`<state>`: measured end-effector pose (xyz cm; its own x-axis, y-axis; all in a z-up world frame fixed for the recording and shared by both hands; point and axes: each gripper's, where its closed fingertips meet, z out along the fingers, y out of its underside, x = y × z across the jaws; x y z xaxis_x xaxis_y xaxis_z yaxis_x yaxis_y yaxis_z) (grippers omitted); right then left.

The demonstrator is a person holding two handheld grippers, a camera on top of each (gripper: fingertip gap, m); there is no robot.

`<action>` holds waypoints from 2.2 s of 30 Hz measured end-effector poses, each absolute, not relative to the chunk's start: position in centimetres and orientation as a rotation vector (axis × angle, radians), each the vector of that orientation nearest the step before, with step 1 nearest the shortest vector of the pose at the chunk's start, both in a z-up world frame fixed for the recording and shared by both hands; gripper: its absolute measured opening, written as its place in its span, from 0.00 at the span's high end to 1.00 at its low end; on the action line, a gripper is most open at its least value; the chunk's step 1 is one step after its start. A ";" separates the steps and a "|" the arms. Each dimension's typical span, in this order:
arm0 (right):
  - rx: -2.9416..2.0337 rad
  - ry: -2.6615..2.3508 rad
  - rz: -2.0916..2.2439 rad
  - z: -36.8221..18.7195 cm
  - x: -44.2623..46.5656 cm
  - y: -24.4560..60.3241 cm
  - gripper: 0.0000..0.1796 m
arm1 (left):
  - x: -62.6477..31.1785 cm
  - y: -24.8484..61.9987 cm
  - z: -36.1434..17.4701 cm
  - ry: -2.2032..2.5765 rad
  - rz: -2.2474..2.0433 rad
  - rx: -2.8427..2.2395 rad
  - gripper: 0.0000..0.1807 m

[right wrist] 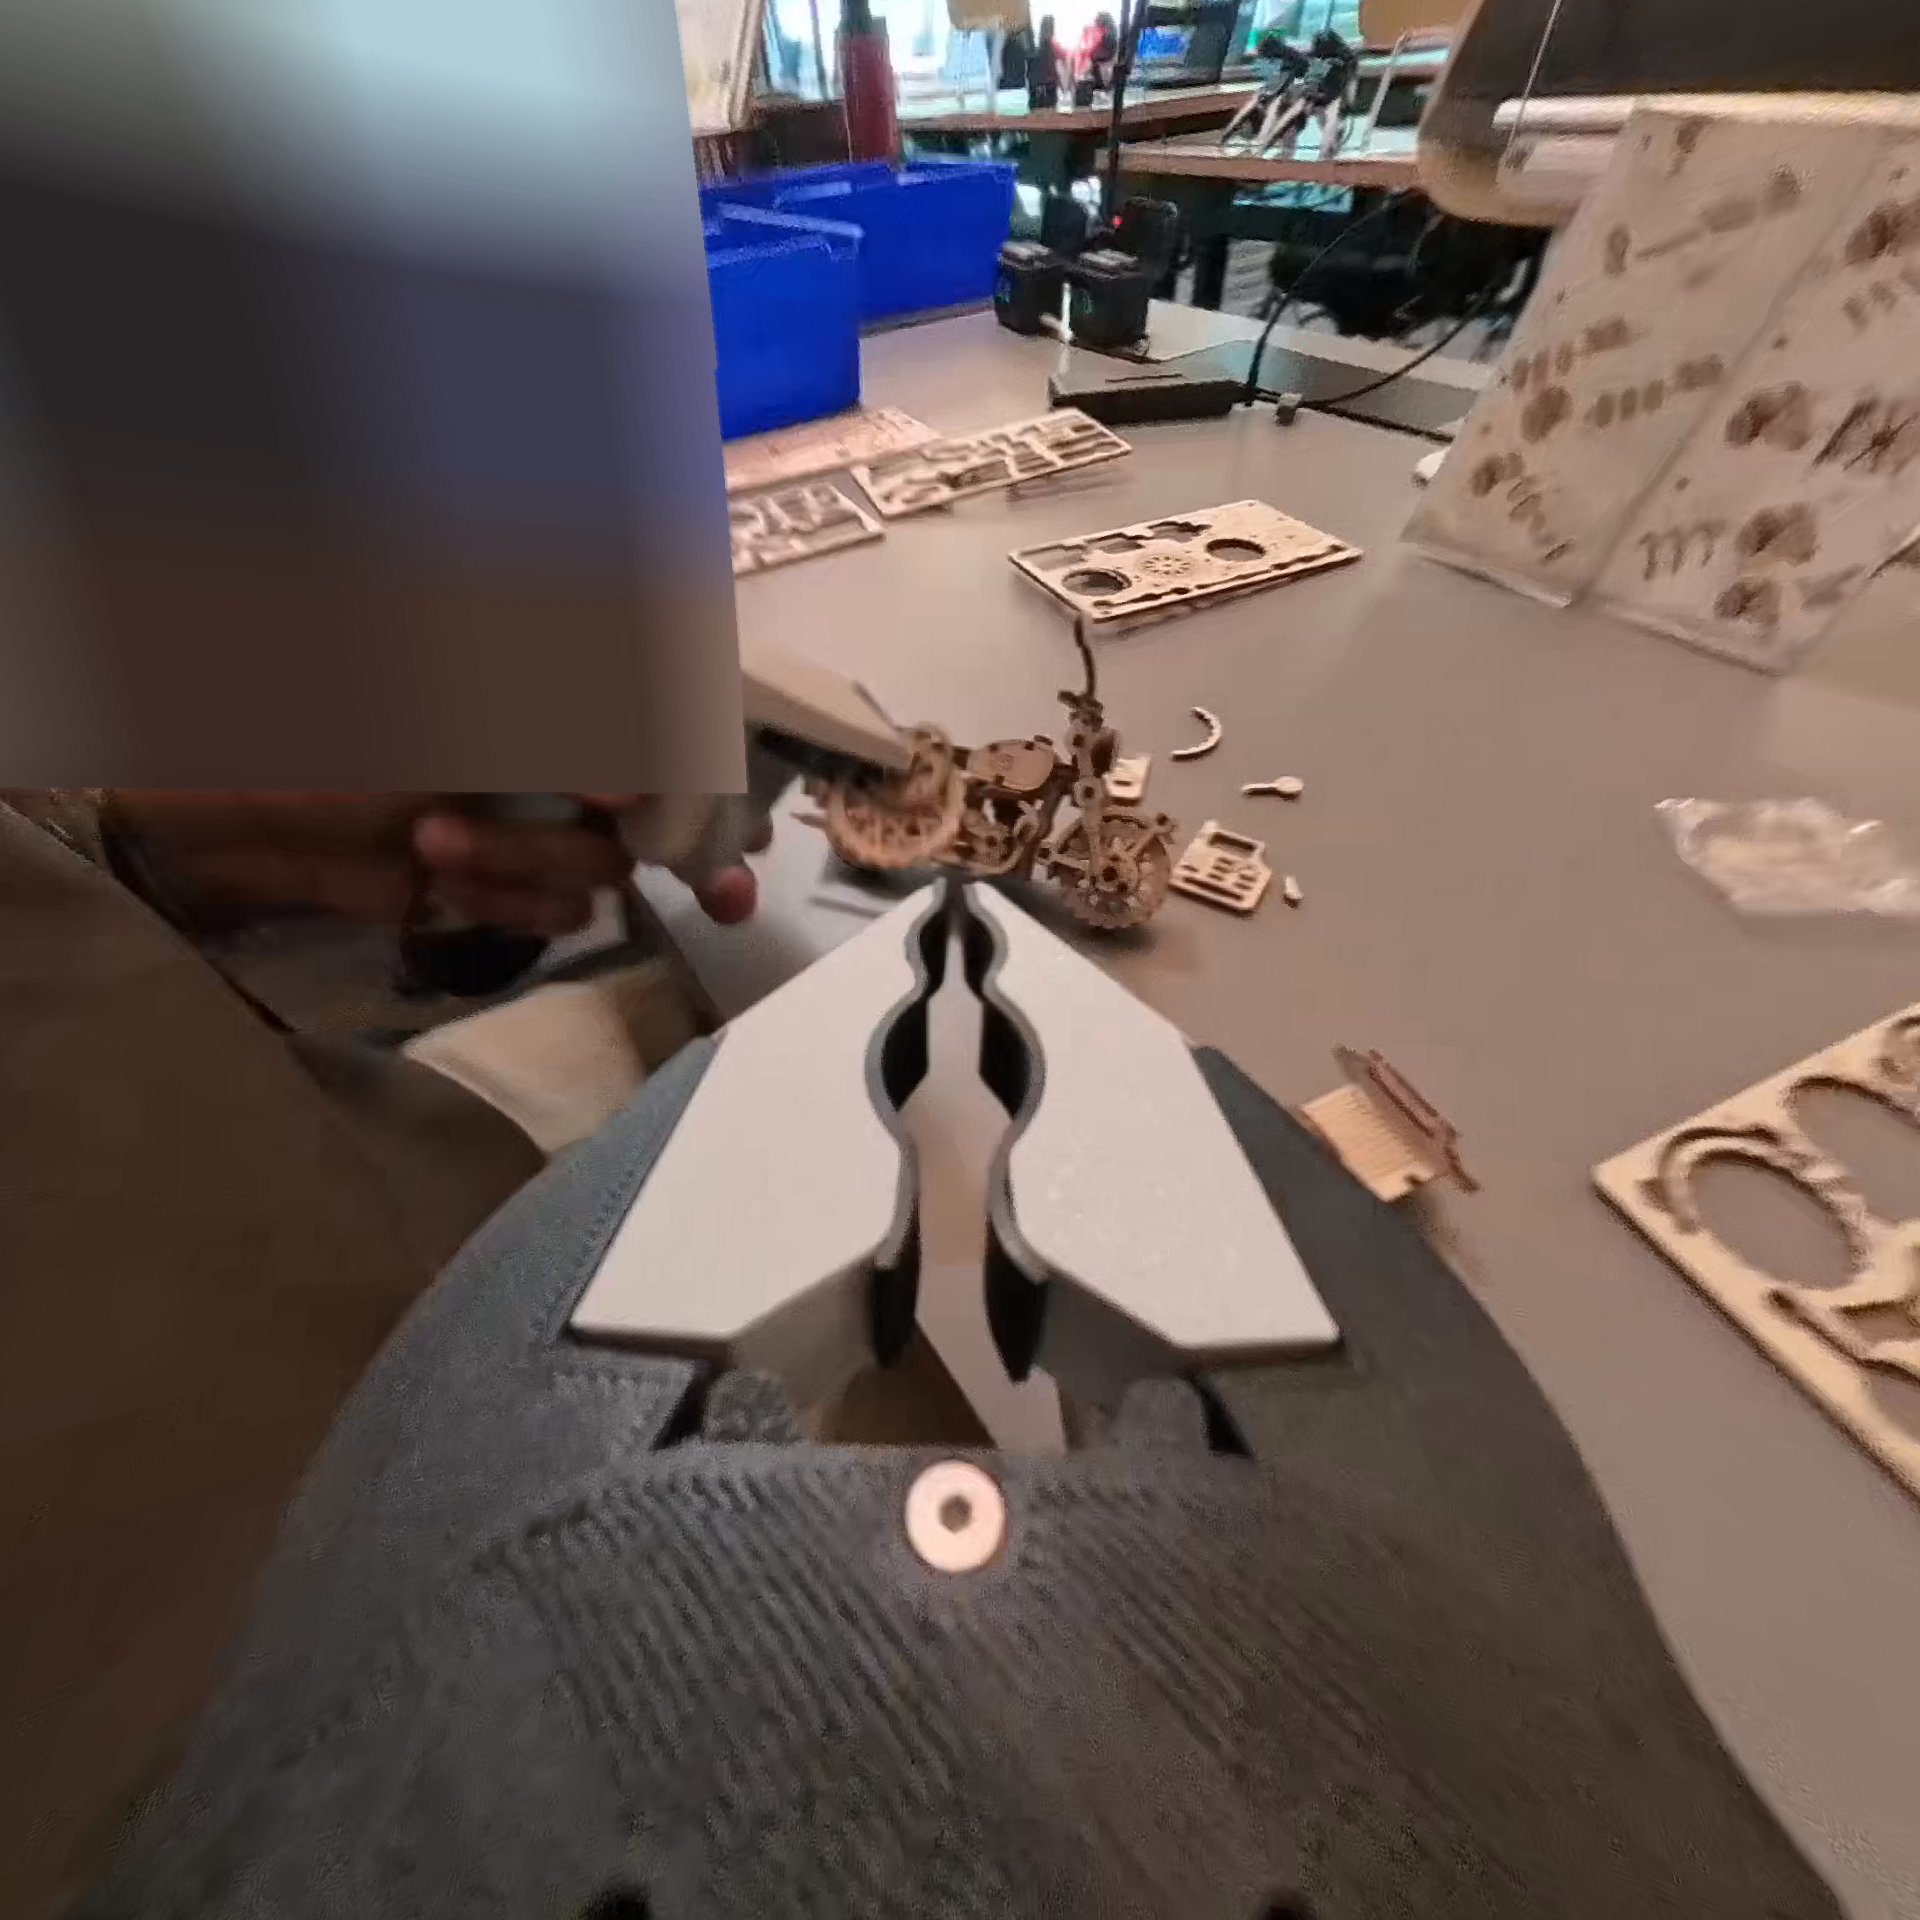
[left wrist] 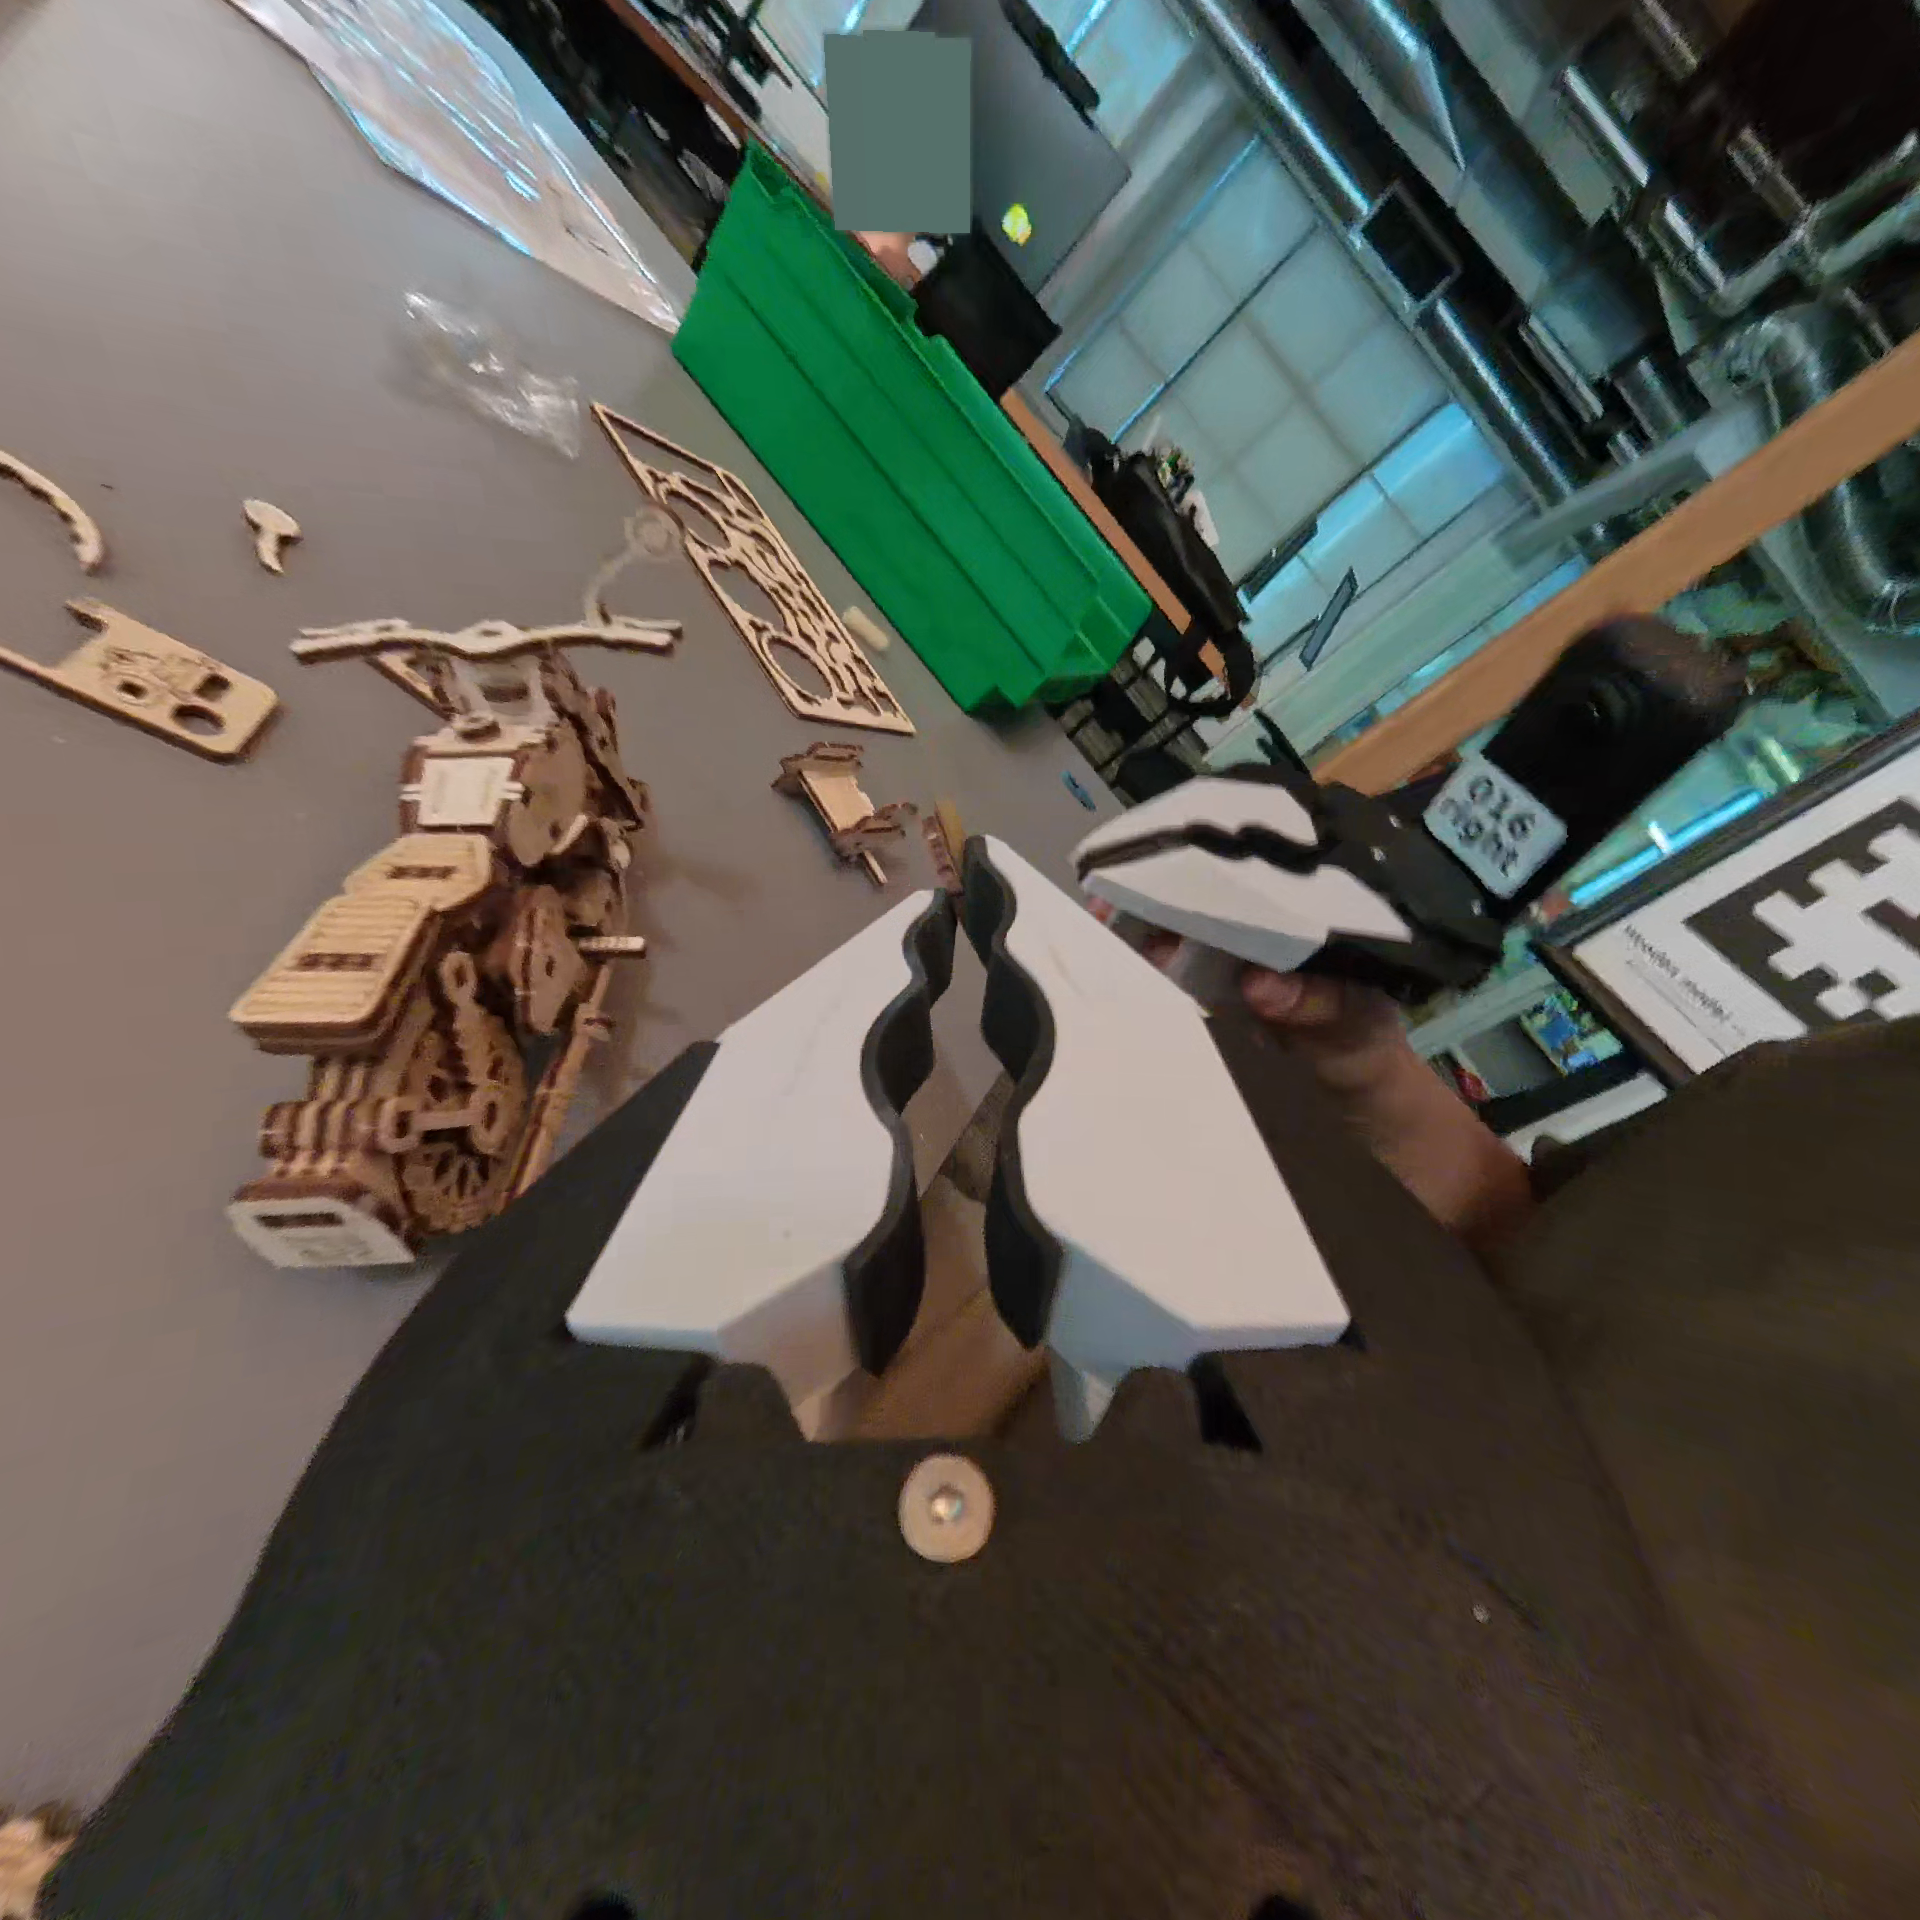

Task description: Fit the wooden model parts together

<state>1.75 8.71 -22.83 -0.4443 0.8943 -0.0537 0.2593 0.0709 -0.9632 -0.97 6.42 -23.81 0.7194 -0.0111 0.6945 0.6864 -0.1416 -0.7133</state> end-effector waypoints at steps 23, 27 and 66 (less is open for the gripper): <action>-1.445 -1.797 2.033 -23.4 3.0 6.7 0.91 | 4.7 6.5 -23.5 -0.128 -0.744 -1.709 0.98; -1.513 -1.803 2.205 -23.0 3.7 6.2 0.96 | 5.0 6.4 -23.3 -0.098 -0.750 -1.702 0.98; -1.313 -1.885 1.388 -26.0 1.7 7.5 0.98 | 2.0 7.6 -25.9 -0.352 -0.328 -1.838 0.96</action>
